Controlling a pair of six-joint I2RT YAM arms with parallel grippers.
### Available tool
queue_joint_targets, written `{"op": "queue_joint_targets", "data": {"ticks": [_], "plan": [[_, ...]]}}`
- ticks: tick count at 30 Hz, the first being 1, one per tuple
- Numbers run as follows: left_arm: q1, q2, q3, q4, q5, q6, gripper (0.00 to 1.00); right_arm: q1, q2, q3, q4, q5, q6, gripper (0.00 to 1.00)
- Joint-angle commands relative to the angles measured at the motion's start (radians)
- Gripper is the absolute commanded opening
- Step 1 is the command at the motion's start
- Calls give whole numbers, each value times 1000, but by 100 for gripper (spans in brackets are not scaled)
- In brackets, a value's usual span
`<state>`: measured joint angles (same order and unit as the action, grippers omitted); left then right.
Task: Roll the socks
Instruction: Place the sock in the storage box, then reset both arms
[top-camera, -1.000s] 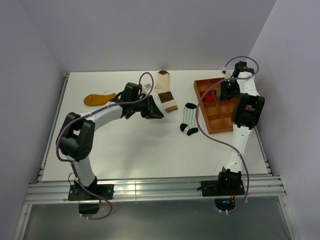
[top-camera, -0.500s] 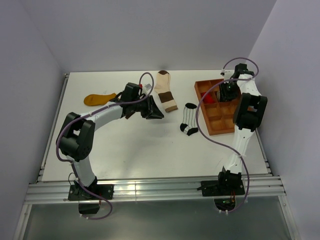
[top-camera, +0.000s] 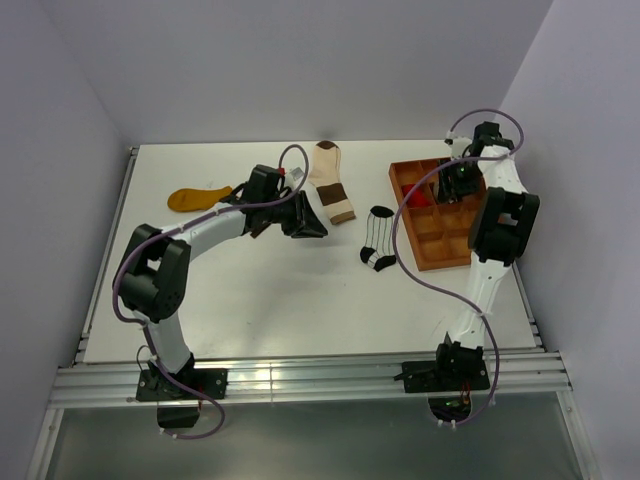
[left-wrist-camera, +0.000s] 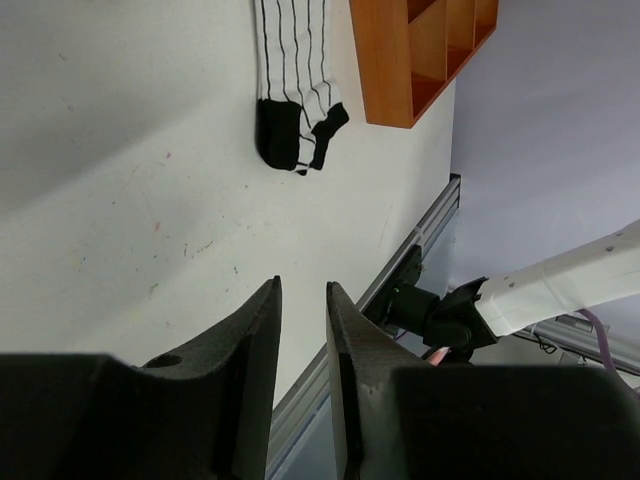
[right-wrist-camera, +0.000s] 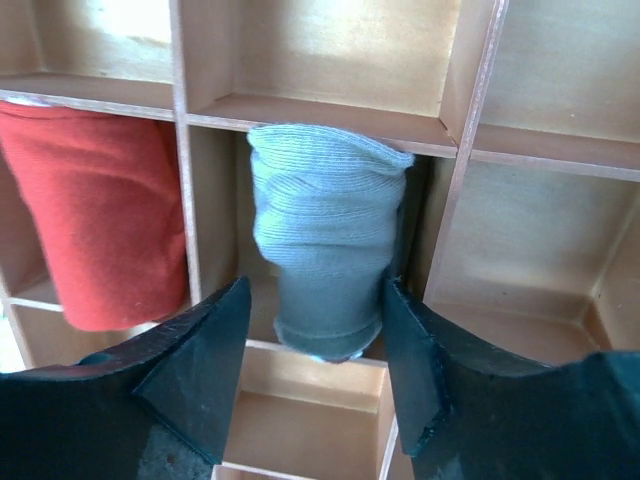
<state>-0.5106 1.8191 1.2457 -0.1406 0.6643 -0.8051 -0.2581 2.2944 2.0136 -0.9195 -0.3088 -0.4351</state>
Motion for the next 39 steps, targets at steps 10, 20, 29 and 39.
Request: {"op": "queue_joint_targets", "data": {"ticks": [10, 20, 29, 39], "plan": [[-5, 0, 43, -4, -14, 38, 30, -3, -280, -90, 90, -78, 42, 98], [-9, -43, 46, -25, -54, 58, 31, 104, -625, -426, 244, -95, 55, 100], [-8, -78, 54, -66, -98, 80, 31, 290, -975, -756, 350, -222, 47, 100], [-9, -66, 66, -68, -112, 81, 32, 358, -1070, -833, 363, -214, 36, 100]]}}
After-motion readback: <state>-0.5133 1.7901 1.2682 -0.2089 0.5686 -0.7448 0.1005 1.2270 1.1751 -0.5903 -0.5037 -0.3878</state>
